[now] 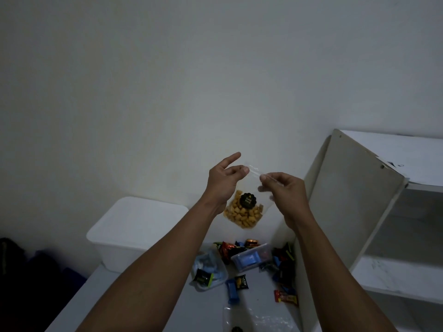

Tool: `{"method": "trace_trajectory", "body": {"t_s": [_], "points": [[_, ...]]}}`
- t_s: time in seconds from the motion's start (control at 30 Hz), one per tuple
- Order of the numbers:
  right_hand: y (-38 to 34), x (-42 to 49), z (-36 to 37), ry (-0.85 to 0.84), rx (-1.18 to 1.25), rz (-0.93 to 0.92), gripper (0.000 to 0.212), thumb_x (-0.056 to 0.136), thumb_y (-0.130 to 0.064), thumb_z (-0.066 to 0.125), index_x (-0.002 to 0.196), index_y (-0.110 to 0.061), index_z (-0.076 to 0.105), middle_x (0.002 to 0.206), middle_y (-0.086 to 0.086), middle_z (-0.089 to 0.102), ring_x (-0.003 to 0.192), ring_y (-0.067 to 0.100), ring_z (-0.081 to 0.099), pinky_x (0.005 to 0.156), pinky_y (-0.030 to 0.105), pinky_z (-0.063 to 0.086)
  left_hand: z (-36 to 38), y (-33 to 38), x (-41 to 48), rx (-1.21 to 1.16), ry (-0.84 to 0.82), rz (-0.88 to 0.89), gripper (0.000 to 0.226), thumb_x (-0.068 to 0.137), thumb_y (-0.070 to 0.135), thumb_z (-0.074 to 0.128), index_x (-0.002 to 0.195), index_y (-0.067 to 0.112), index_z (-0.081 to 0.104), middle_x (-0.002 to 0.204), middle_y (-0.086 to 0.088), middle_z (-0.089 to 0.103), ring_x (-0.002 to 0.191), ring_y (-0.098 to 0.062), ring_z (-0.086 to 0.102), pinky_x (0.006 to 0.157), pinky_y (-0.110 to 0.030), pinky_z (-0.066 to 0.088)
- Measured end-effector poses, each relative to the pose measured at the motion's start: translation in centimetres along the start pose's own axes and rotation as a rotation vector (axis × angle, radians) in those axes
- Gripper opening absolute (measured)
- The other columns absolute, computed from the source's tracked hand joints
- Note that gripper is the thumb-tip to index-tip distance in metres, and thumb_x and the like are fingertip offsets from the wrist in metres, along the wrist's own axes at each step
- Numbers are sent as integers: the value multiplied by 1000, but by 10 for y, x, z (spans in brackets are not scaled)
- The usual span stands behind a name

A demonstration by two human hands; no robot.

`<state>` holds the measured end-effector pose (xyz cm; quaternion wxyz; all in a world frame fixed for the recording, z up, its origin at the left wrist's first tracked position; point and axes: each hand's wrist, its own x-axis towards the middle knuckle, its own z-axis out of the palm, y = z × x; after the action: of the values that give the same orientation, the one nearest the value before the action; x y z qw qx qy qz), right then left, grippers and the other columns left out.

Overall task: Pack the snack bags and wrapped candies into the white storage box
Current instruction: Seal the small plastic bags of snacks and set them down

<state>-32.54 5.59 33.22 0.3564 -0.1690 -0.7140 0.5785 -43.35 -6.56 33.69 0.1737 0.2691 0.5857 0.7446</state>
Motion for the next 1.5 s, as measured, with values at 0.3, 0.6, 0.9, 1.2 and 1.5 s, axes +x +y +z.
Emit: {"method": "trace_trajectory", "body": {"t_s": [0.3,0.6,0.9,1.2,1.5], "points": [[-14,13,4,-110,-327,-180,17,94,-22,64,84,-11,70,77,9,70,75,25,65,72,32,52,3,4,-3,54,-6,47,43,88,16,72,129,24,61,99,1,76,103,-6,68,76,-17,43],[-14,14,5,-153,-524,-267,15,96,-26,62,90,-15,70,82,-2,70,77,11,64,67,27,49,1,7,-4,140,-33,97,38,85,6,73,121,16,67,92,-3,76,96,-9,71,87,-18,47],[14,7,-7,-157,-487,-176,18,96,-22,60,87,-9,69,78,-1,68,72,14,60,67,29,47,-11,-8,-4,141,137,164,30,83,4,75,106,23,72,92,-3,75,93,-11,72,87,-23,56],[44,1,-14,-70,-484,-7,31,96,-33,61,84,-4,66,76,10,70,68,16,63,59,24,46,-16,-30,-14,50,180,35,32,85,5,74,114,17,71,95,0,74,86,-1,68,82,-21,54],[128,-58,0,-201,-113,297,31,89,-28,72,117,-17,64,113,-1,66,94,13,67,61,23,57,-33,-84,-26,-170,141,-391,24,91,13,68,112,25,67,101,1,61,87,-16,49,88,-56,53]]}}
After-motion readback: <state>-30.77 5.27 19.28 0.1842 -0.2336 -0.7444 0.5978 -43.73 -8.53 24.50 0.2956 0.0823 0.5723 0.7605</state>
